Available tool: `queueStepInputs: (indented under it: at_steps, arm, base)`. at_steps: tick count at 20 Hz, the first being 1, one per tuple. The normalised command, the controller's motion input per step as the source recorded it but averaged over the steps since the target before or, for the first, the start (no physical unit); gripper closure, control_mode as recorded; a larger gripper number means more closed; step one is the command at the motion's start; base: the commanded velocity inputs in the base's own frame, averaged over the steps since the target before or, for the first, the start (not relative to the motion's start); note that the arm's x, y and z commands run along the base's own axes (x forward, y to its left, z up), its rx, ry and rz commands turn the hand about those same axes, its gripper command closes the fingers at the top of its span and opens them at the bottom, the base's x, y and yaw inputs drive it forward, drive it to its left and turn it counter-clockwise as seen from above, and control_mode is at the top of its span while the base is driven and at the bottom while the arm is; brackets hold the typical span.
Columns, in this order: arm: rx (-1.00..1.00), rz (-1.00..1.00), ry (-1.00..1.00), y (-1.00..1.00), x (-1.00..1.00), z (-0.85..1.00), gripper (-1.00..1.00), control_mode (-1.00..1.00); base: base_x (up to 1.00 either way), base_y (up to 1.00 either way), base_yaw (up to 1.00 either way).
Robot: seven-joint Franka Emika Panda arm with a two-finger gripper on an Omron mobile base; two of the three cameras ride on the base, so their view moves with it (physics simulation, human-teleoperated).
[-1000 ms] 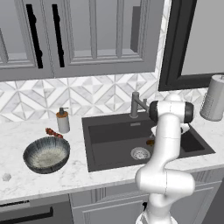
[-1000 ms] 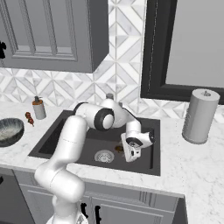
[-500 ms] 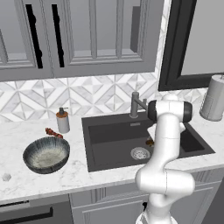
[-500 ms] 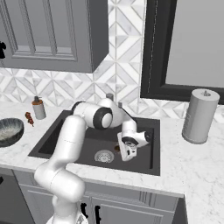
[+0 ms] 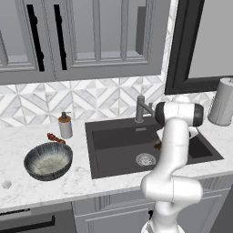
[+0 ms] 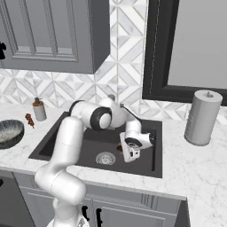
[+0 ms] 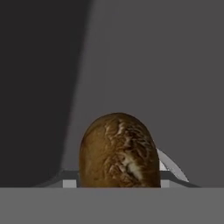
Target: Pick the mushroom from the sink and place it in the bowl. Then pick the bowl and place it in the microwave. Then close the microwave door and press the start button.
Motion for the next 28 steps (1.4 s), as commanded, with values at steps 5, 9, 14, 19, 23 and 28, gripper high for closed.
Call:
queueStepInputs:
  at_steps: [5,9,14,19,23,28]
  arm:
    - [0.04,-0.07,-0.13,0.0,-0.6,1.0,1.0,-1.0]
    - [0.06,-0.03,0.0,-0.13,-0.43,1.0,1.0,-1.0]
    - [0.06,-0.02,0.0,-0.21,-0.73,1.0,1.0,-1.0]
    - [0.04,0.0,0.0,-0.06,-0.92,1.0,1.0,-1.0]
    - [0.03,0.05,-0.09,0.1,-0.98,1.0,1.0,-1.0]
    - [0.0,0.16,-0.02,0.51,-0.84,1.0,1.0,-1.0]
  base:
    - [0.0,0.0,0.0]
    - [0.0,0.0,0.0]
    - [0.0,0.0,0.0]
    - [0.0,0.0,0.0]
    - [0.0,0.0,0.0]
    - [0.0,0.0,0.0]
